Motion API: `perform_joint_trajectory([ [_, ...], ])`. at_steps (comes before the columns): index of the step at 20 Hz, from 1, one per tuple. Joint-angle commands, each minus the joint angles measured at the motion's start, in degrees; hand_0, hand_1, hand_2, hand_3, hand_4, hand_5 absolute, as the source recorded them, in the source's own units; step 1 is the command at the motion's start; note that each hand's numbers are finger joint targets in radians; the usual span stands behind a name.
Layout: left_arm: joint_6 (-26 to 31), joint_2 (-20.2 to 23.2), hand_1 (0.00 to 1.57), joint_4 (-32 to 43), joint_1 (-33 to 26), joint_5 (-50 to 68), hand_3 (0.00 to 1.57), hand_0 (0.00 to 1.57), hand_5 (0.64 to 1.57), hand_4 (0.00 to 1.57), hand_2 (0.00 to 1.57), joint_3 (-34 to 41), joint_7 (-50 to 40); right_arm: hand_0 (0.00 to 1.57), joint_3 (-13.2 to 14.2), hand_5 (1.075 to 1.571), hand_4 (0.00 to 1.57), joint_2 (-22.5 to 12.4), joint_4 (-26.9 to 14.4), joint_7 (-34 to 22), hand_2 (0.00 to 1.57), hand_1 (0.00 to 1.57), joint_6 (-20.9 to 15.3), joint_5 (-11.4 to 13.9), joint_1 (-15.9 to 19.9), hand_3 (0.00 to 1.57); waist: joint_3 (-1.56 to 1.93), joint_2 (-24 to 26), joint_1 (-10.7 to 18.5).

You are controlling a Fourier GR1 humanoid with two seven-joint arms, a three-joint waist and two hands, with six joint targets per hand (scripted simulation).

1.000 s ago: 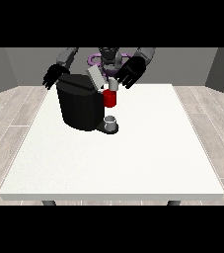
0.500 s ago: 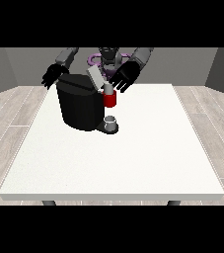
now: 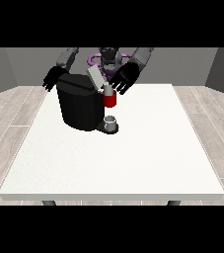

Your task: Insert the coffee pod into the coffee machine and close the lid

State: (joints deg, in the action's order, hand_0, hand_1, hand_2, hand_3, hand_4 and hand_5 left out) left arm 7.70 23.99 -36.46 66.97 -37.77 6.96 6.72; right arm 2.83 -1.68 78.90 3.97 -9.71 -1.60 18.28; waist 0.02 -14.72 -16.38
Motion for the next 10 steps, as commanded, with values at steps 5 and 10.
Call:
perform_joint_trajectory([
  [5,-1.11,1.70,1.22,1.85,-1.78,-1.03,1.20,1.22,1.571,0.49,1.27,0.49,1.61,0.00,-0.19,1.571,0.44,-1.28,2.71,-0.89,0.00,0.00,2.24,-1.15,-1.91,0.00,-0.02,-0.73,-1.75],
  [10,1.92,0.36,1.22,2.19,-1.78,0.00,1.17,1.22,1.571,0.48,1.27,0.61,1.16,0.00,0.90,1.571,0.42,-1.30,1.67,-2.26,0.00,0.00,1.11,-1.40,-1.69,0.00,-0.02,1.03,-0.34],
])
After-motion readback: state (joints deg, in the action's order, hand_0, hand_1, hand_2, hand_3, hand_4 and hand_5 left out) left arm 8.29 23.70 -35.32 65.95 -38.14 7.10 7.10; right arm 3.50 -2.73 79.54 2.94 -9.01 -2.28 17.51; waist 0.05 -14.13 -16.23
